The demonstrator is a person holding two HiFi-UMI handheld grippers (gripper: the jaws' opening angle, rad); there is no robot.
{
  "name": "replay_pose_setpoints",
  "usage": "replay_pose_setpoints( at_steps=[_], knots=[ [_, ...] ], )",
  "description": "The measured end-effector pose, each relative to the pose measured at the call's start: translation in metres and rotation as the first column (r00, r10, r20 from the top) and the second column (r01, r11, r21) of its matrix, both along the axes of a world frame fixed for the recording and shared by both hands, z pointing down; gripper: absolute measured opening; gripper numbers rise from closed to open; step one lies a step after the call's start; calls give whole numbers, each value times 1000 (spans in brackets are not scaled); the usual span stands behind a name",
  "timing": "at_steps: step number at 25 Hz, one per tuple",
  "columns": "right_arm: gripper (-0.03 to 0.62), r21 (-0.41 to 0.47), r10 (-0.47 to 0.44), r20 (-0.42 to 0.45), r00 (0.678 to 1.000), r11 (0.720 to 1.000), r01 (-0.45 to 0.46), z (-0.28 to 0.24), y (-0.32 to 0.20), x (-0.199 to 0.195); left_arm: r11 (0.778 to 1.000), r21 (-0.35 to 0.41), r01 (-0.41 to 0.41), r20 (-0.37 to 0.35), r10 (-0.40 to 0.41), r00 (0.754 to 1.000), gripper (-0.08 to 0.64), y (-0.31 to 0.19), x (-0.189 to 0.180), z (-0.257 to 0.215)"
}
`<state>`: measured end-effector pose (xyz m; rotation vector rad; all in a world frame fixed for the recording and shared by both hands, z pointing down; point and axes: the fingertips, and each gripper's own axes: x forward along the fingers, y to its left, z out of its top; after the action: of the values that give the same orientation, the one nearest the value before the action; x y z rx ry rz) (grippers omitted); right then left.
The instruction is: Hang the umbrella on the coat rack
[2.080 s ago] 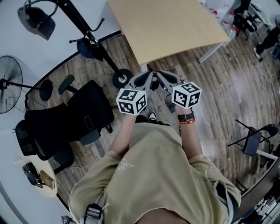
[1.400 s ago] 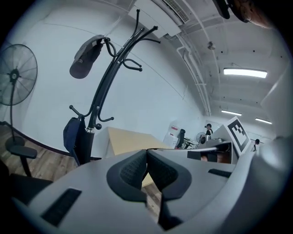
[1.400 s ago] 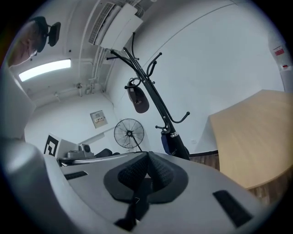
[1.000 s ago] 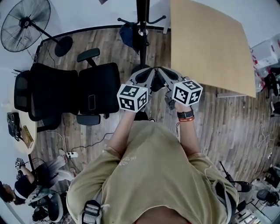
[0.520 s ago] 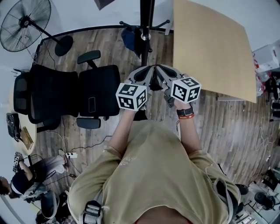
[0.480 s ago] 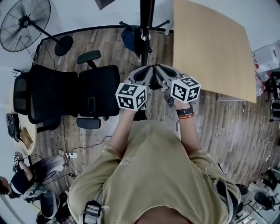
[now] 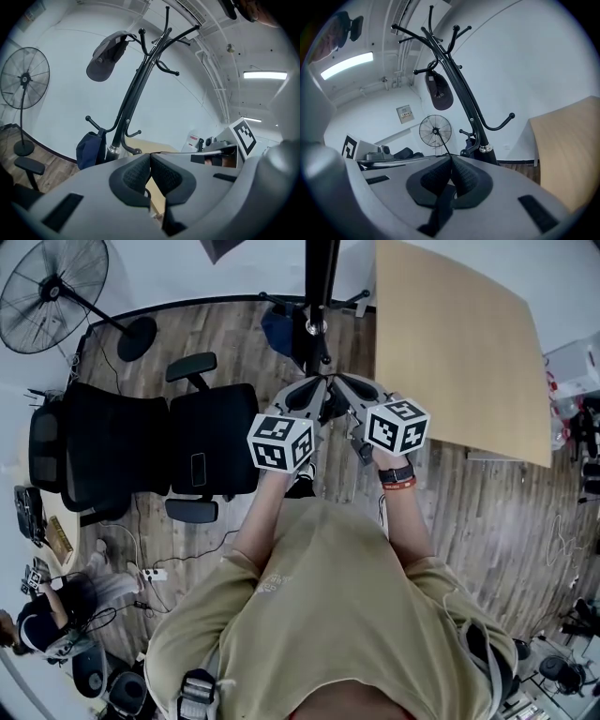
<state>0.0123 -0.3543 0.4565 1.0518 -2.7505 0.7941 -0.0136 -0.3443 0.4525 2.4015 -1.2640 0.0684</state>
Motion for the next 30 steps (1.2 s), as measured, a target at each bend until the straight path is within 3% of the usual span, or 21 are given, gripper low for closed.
replay_pose_setpoints(
  at_steps=[30],
  knots=[
    [18,-13,30,4,1000,999,-30,13,-67,3,1000,-20,11,28,-10,1000,25,-70,-6,14]
  ],
)
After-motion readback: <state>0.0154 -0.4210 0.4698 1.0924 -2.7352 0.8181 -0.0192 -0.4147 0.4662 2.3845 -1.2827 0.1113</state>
